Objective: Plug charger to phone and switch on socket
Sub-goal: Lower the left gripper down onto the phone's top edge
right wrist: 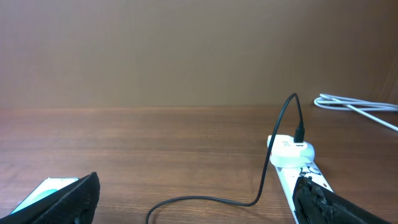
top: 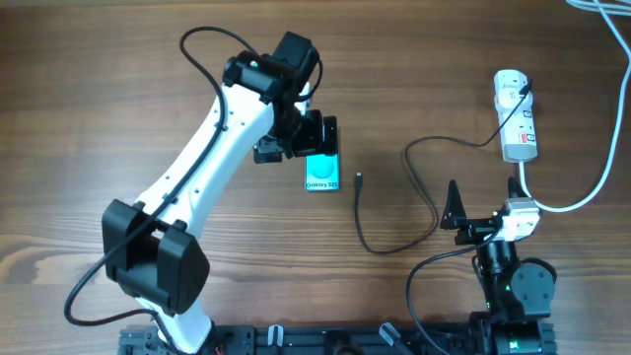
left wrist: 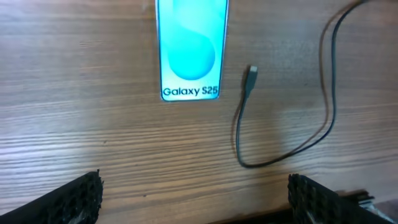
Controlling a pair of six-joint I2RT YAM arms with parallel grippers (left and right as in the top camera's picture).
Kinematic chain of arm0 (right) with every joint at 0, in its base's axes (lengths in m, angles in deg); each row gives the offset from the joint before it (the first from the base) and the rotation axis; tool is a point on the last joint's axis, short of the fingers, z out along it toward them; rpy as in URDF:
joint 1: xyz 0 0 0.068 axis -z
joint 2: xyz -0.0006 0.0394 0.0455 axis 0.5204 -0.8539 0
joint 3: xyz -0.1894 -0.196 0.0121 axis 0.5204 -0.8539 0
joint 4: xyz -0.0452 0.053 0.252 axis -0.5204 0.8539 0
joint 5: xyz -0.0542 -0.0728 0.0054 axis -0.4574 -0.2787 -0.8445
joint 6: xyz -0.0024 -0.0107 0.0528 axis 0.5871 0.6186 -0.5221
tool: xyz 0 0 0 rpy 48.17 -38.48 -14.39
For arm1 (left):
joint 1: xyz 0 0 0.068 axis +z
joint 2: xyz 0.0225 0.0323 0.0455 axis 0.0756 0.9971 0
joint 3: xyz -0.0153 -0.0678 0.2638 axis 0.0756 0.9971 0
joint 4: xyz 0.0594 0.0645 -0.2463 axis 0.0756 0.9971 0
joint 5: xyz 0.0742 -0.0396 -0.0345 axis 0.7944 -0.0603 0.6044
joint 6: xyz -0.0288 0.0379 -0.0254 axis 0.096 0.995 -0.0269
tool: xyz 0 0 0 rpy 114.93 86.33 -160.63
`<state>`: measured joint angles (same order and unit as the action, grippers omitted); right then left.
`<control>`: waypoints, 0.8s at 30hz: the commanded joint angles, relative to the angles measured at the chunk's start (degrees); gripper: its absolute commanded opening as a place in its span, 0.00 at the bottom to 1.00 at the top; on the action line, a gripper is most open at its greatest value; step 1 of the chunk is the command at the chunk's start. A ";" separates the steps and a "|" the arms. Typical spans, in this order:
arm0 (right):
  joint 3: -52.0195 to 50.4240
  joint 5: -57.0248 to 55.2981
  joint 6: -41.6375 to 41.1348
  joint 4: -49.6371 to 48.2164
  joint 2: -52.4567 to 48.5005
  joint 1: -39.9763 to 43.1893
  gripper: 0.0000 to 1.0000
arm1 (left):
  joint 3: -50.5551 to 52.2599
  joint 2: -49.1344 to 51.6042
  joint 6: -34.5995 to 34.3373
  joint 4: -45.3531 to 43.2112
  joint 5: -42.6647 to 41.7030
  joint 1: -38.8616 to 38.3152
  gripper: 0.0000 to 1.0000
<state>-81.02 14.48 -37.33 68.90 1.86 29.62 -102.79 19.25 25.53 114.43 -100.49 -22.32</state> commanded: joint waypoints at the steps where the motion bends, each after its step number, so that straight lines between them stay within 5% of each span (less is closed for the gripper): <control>1: -0.07 -0.31 0.72 -0.20 0.50 -0.33 1.00 | -3.80 -0.31 -0.98 0.59 1.42 1.92 0.99; 24: -0.07 -0.31 0.70 -0.20 0.50 -0.33 1.00 | -3.80 11.69 -1.16 -4.37 6.16 -0.63 1.00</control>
<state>-81.02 14.48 -37.33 68.90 1.86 29.62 -105.72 29.46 25.07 110.30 -96.01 -22.73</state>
